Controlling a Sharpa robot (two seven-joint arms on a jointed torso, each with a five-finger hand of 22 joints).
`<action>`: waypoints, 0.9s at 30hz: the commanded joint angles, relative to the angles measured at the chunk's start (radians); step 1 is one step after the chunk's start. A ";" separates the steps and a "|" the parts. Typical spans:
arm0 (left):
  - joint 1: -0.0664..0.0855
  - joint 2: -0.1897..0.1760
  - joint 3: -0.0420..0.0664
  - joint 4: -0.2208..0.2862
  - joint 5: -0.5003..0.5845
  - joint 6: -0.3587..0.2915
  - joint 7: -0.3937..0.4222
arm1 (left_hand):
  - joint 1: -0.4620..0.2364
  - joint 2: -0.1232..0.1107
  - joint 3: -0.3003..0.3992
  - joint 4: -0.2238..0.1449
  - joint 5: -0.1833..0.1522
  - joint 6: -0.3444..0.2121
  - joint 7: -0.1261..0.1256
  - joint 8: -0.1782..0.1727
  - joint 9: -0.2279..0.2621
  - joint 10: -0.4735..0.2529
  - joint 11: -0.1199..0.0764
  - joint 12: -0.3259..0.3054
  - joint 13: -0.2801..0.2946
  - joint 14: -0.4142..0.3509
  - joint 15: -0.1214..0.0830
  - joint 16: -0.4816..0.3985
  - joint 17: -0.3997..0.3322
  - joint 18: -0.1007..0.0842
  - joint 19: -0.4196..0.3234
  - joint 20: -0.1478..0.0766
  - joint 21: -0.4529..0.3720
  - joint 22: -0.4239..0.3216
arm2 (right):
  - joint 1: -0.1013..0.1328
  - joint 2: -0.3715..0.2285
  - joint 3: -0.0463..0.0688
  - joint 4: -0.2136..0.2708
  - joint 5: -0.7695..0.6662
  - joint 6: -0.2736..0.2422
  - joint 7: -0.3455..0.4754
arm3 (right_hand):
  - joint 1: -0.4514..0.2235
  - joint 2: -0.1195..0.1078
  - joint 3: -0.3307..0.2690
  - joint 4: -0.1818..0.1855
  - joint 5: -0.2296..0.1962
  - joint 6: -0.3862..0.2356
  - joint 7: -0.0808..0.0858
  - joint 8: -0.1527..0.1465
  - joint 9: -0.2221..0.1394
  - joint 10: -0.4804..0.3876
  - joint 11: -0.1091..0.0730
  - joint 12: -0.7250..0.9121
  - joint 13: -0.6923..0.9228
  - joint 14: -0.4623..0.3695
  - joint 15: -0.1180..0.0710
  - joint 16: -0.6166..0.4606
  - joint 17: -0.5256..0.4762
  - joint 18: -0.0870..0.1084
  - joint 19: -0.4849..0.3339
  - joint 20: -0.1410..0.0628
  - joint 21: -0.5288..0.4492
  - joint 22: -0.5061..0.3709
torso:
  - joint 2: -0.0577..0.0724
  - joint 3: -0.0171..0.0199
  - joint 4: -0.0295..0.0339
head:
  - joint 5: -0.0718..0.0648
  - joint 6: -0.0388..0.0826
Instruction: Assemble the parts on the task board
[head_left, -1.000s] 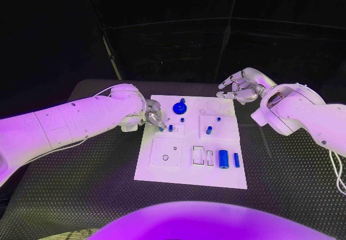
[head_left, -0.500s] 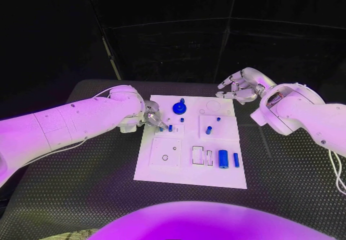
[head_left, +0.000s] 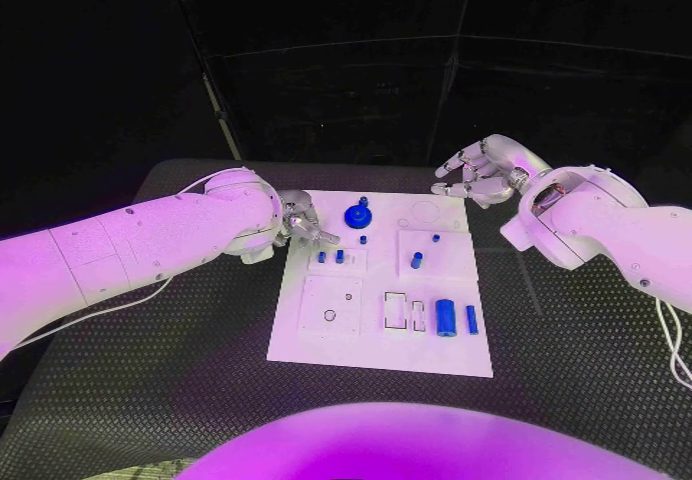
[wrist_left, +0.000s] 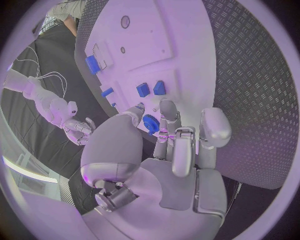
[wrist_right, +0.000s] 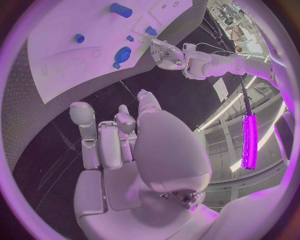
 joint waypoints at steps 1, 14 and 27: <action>0.001 -0.010 0.007 0.016 0.073 -0.092 0.033 | 0.026 0.008 -0.034 0.004 0.000 -0.025 0.009 -0.012 -0.006 -0.029 0.009 -0.036 -0.036 0.074 0.016 -0.044 0.163 0.033 -0.047 0.004 -0.076 -0.069 | 0.002 0.002 0.001 -0.001 0.003 0.000 0.011 | -0.001 0.007 0.000 0.006 0.004 0.003 -0.006 0.005 -0.001 -0.003 -0.003 -0.002 -0.001 0.034 -0.004 -0.004 -0.001 0.016 0.001 -0.006 -0.006 -0.001 | 0.000 0.0002 0.0012 | -0.002 0.000; 0.000 0.014 -0.003 0.003 0.017 -0.296 0.427 | 0.410 0.008 -0.066 -0.105 0.003 -0.188 0.100 -0.161 -0.155 -0.330 0.110 -0.305 -0.262 -0.351 0.110 -0.786 -0.563 0.097 -0.341 0.095 -0.626 -0.499 | 0.001 0.004 0.001 -0.004 0.006 0.000 0.012 | -0.001 0.007 -0.001 0.007 0.005 0.002 -0.006 0.005 -0.001 -0.003 -0.003 -0.002 -0.002 0.034 -0.004 -0.004 0.000 0.016 0.000 -0.006 -0.007 -0.002 | 0.002 0.0001 -0.0015 | -0.015 0.007; 0.000 0.101 -0.054 -0.076 -0.295 -0.281 0.553 | 0.492 -0.012 -0.090 -0.151 -0.008 -0.110 0.069 -0.302 -0.306 -0.300 0.112 -0.506 -0.513 -0.161 0.095 -0.719 -0.600 0.096 -0.159 0.078 -0.635 -0.538 | 0.001 0.009 0.001 -0.003 0.006 0.003 0.013 | -0.001 0.007 -0.001 0.007 0.006 0.001 -0.006 0.004 -0.002 -0.003 -0.003 -0.002 -0.002 0.035 -0.004 -0.004 0.000 0.016 0.000 -0.006 -0.007 -0.003 | 0.002 0.0008 -0.0021 | -0.020 0.012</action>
